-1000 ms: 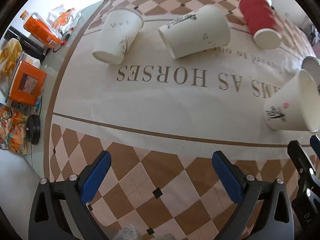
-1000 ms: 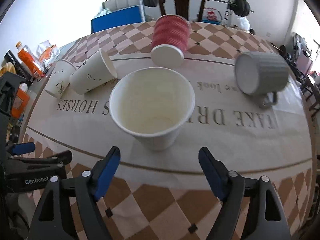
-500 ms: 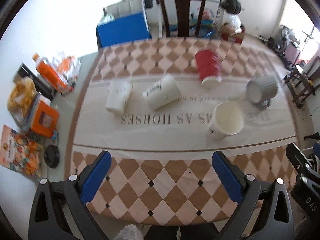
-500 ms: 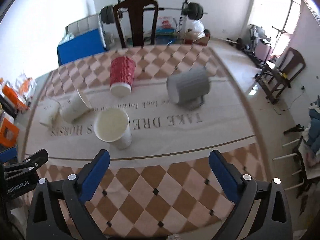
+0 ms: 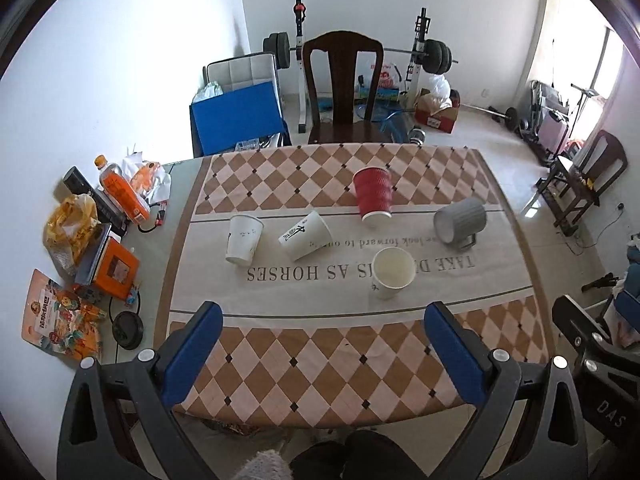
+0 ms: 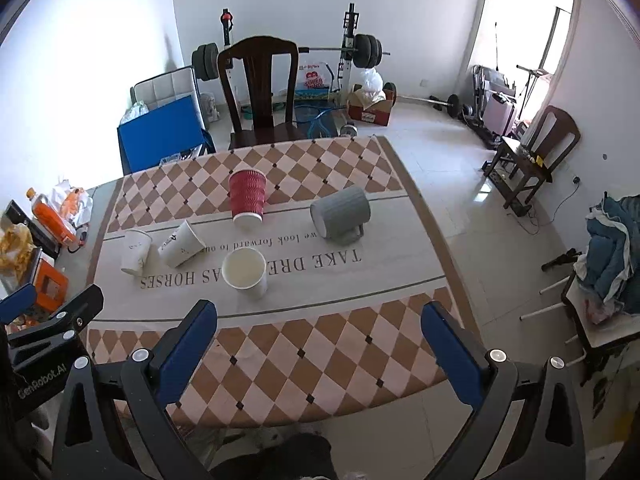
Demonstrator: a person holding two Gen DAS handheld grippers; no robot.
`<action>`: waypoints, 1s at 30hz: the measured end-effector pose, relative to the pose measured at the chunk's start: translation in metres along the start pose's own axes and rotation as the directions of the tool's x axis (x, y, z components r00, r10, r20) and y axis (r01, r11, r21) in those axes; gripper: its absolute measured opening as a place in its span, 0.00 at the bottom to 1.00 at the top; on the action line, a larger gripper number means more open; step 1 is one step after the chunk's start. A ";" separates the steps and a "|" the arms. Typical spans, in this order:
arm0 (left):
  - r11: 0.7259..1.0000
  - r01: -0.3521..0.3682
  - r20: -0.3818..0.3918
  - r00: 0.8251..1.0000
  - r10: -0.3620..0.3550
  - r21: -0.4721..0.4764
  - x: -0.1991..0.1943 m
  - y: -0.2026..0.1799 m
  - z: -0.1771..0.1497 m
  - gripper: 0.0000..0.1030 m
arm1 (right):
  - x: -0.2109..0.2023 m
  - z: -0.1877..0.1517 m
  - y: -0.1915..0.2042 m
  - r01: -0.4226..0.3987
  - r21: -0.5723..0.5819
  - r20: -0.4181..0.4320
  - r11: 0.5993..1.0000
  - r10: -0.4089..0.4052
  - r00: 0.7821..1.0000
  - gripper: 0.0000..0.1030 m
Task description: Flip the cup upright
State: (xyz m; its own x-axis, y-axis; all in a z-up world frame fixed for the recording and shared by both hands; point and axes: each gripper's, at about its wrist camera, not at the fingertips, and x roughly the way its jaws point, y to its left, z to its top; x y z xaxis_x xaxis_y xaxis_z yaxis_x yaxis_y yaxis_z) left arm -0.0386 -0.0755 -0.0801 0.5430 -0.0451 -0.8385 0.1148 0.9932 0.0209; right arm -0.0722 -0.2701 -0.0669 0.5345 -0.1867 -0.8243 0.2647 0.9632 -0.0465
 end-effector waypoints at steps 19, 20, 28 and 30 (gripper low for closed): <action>0.997 -0.057 0.006 0.998 0.058 -0.060 -0.032 -0.014 0.006 1.00 | -0.046 0.027 -0.014 -0.059 -0.057 0.053 0.997 0.062 0.997 1.00; 0.996 -0.060 0.004 0.998 0.060 -0.062 -0.032 -0.013 0.006 1.00 | -0.045 0.028 -0.013 -0.061 -0.059 0.050 0.996 0.064 0.997 1.00; 0.994 -0.075 -0.014 0.997 0.075 -0.079 -0.025 -0.011 0.002 1.00 | -0.034 0.029 -0.011 -0.070 -0.072 0.027 0.995 0.073 0.997 1.00; 0.994 -0.074 -0.018 0.997 0.073 -0.080 -0.024 -0.010 0.001 1.00 | -0.032 0.029 -0.012 -0.071 -0.073 0.022 0.995 0.073 0.997 1.00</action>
State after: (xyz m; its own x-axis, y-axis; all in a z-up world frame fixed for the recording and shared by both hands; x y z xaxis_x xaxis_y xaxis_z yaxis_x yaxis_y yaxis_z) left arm -0.0518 -0.0849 -0.0592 0.5347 0.0296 -0.8445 0.0069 0.9992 0.0394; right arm -0.0691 -0.2810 -0.0239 0.5702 -0.1202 -0.8126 0.1664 0.9856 -0.0290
